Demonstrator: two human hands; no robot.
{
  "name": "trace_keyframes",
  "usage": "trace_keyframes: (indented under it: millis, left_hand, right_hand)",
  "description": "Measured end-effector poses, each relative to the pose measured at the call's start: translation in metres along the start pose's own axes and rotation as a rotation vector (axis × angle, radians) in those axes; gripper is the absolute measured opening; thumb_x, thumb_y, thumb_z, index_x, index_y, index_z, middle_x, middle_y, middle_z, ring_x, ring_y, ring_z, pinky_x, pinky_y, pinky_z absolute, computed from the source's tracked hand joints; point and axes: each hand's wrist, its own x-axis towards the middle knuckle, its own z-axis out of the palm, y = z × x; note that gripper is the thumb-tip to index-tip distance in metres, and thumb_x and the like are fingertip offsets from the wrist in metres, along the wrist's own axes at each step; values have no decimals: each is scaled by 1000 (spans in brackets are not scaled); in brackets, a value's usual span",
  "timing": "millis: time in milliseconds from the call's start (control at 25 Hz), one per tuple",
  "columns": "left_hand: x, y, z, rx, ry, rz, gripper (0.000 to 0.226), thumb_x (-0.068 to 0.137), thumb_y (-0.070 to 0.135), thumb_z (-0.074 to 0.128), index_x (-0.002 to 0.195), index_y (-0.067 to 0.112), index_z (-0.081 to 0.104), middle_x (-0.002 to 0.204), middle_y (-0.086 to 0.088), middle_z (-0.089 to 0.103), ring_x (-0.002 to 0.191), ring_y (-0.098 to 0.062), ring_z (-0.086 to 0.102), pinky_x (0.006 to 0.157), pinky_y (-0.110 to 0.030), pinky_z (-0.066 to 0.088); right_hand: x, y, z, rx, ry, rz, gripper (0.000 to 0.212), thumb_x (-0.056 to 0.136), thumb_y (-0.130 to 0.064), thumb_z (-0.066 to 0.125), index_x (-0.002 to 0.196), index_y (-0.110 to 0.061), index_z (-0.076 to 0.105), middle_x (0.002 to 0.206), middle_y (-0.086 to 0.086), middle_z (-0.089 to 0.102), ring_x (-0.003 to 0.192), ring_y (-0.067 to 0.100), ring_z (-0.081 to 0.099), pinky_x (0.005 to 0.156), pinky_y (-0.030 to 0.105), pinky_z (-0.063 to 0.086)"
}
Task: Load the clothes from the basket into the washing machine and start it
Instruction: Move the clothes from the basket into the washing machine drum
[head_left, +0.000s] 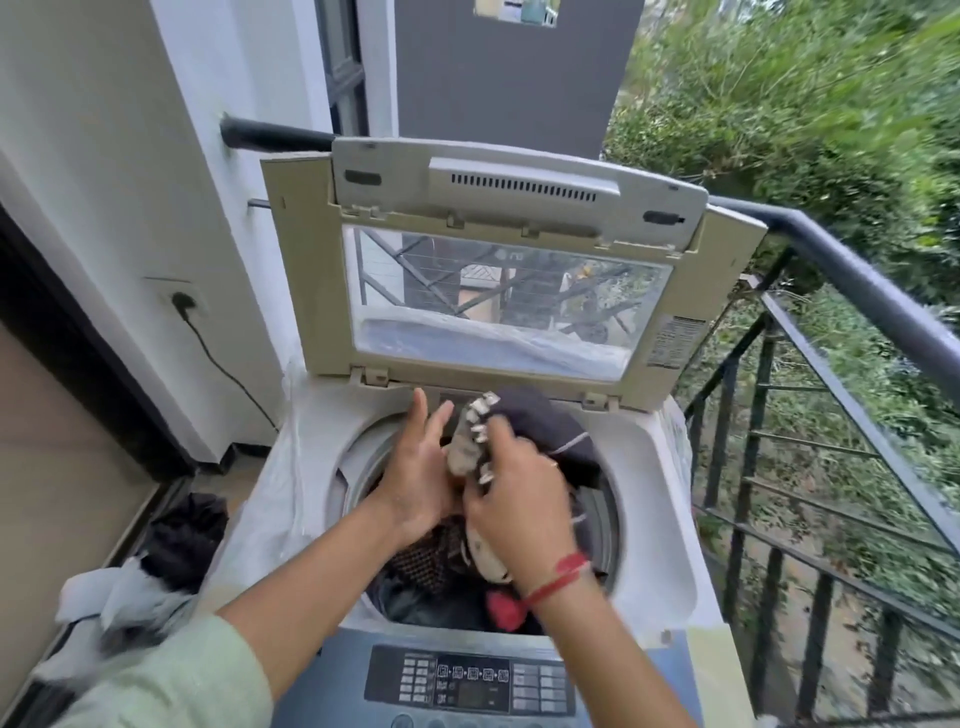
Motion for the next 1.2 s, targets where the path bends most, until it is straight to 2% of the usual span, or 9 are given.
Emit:
trace_keyframes:
  millis: [120,240,320,440,560,760,1080,1160,1200]
  left_hand:
    - [4,-8,-11,127,180,-47,25,80,34,66,97,17,63,83,-7,69,72,-20,67,63,-26,52]
    - [8,-14,-39,97,423,-4,17,87,18,61,103,11,63,85,-12,69,73,-26,66,66,-34,54]
    - [3,-16,-53,-33,472,-31,25,92,24,54,109,8,63,96,-17,70,80,-30,68,67,-36,55]
    - [-9,-8,-69,-244,467,-41,37,96,34,44,108,5,63,89,-18,72,78,-30,69,68,-39,52]
    - [-16,17,-74,-230,401,58,38,97,34,43,117,6,60,89,-15,73,77,-28,71,64,-38,58]
    - [-22,82,-49,184,385,398,22,96,17,49,116,9,57,79,0,74,71,-14,71,64,-27,56]
    - [-43,132,-24,596,332,576,14,96,19,50,106,27,57,101,0,68,93,-15,66,92,-36,50]
    - [-50,137,-26,560,358,633,16,97,16,49,97,27,59,92,4,68,85,-10,67,86,-30,52]
    - [-53,141,-26,546,368,658,16,97,15,48,96,27,60,89,6,69,82,-8,67,81,-27,53]
  right_hand:
    - [-17,-19,40,-1,-78,-99,39,70,-17,64,107,-11,51,93,9,56,87,32,57,72,41,51]
    - [-17,-8,43,310,-285,-39,59,72,-41,71,121,-16,51,111,-2,50,106,15,49,93,27,42]
    - [-20,-5,43,837,-316,225,63,67,-54,71,118,-20,58,115,-7,57,107,6,54,93,23,42]
    - [-20,6,58,1521,-79,768,18,79,-22,70,94,-12,67,99,14,67,86,24,63,75,33,50]
    - [-10,40,43,1057,128,625,13,76,-9,64,86,-18,67,93,11,67,81,19,61,70,29,47]
    - [61,88,-19,0,-224,-75,27,86,-2,51,104,-13,67,104,12,68,97,28,62,81,33,46]
    - [78,90,-48,127,599,-45,31,93,-2,44,115,-11,65,102,10,69,71,19,59,60,23,43]
    - [56,111,-16,-116,444,22,31,91,-1,46,114,-12,64,100,14,69,67,24,61,56,26,42]
    - [44,119,0,-193,103,35,32,90,-3,46,115,-15,63,104,16,67,76,28,64,61,30,47]
